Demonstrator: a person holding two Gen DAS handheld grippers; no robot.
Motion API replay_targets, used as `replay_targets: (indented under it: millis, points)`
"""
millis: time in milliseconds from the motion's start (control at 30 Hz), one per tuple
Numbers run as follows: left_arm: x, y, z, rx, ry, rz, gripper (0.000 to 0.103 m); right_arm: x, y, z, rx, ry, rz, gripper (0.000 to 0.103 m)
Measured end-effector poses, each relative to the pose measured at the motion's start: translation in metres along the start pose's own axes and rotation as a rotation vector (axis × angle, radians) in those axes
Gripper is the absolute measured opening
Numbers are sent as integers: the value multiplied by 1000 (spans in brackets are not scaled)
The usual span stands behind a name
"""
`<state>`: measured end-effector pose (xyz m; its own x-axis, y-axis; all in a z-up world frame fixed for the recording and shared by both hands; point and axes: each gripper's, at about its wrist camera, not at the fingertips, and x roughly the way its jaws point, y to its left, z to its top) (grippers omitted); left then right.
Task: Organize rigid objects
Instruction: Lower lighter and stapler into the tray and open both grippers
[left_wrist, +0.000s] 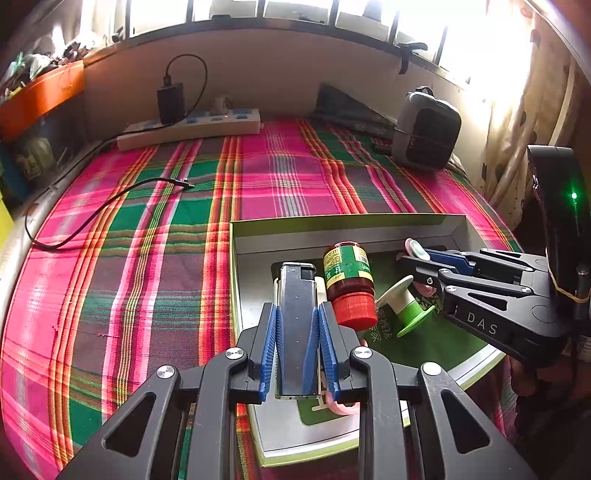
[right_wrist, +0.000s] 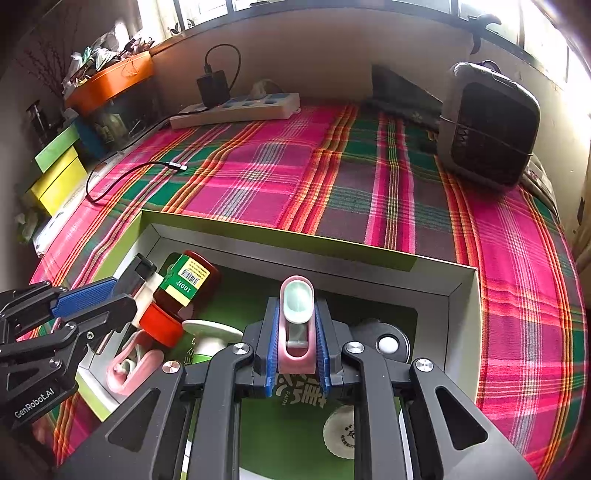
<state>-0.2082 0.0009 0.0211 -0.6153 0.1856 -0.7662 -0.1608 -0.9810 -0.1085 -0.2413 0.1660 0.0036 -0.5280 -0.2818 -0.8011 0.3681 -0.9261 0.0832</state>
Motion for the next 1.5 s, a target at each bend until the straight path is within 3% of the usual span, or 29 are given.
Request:
replay_targets:
  millis: [400, 567, 1133, 1333, 1500]
  points:
    - [0, 0, 0, -1, 2, -3, 24, 0, 2, 0, -7, -7, -12, 19]
    - [1, -3, -1, 10, 3, -5, 30, 0, 3, -1, -5, -9, -7, 23]
    - [-1, -4, -2, 4, 2, -6, 35, -7, 4, -2, 8, -27, -12, 29]
    - [-13, -6, -6, 3, -16, 30, 36, -18, 1, -3, 30, -46, -21, 29]
    - [-23, -9, -9, 3, -23, 22, 43, -26, 5, -8, 28, -56, -26, 29]
